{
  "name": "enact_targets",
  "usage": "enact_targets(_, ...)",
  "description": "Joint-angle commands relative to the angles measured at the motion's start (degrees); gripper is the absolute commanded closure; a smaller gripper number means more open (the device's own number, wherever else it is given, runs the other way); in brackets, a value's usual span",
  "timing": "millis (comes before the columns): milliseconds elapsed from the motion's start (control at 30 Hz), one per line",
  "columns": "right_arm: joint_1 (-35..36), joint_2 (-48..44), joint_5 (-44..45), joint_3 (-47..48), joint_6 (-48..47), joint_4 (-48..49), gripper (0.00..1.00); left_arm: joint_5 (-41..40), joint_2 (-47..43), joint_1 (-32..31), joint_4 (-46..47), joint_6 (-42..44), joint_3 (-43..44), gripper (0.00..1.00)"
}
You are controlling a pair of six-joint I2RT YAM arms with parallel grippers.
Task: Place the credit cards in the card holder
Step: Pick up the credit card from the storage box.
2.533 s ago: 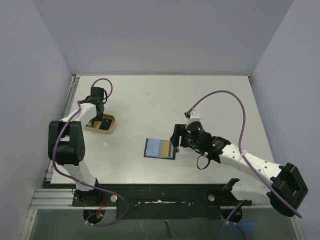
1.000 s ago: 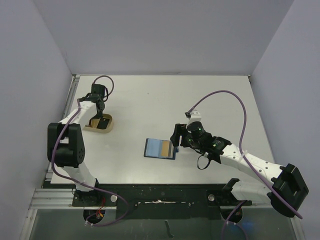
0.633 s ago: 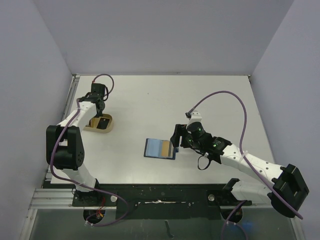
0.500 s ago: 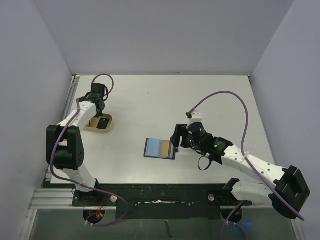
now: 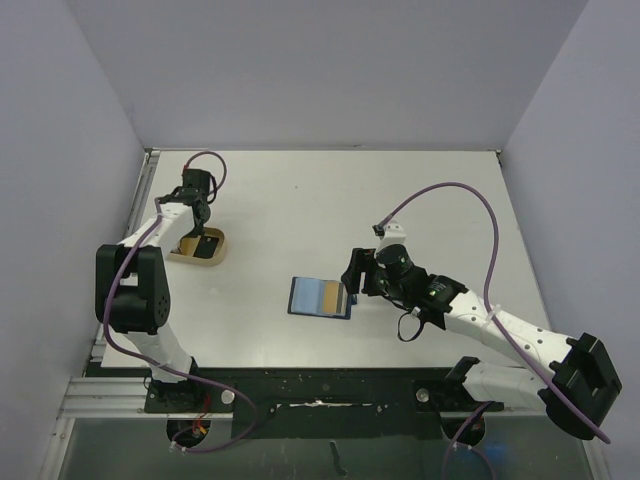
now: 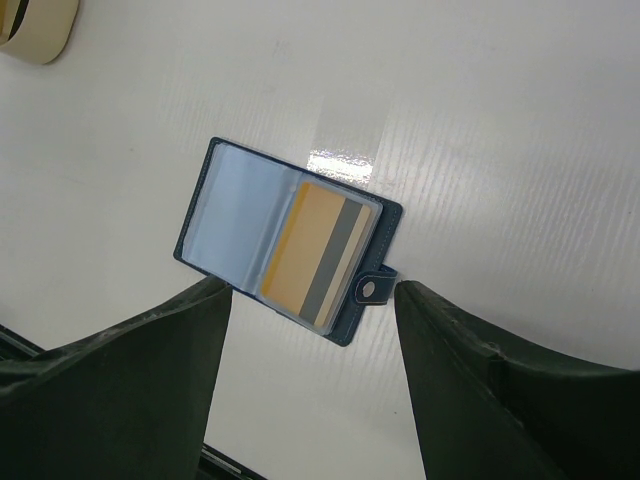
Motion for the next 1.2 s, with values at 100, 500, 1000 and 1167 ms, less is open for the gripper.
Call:
enact_targets(100, 0.22, -1.60, 1.21, 0.57, 0.07, 1.64, 0.32, -2.69, -0.44, 0.62, 1.57, 1.01, 1.02, 0.94)
enact_targets(500, 0.21, -0.95, 0.90, 1.01, -0.45, 1.92, 0.33, -3.30, -0.23, 0.62, 1.49, 1.35, 1.45, 0.90)
enact_targets(1000, 0.25, -0.63, 0.85, 1.40, -0.47, 1.57, 0.32, 2.42, -2.42, 0.00, -2.19, -0.96, 3.46, 1.00)
enact_targets(1167, 0.22, -0.31, 0.81, 1.44, -0.29, 1.66, 0.32, 6.34, -4.09, -0.43, -3.82, -3.16, 3.88, 1.00)
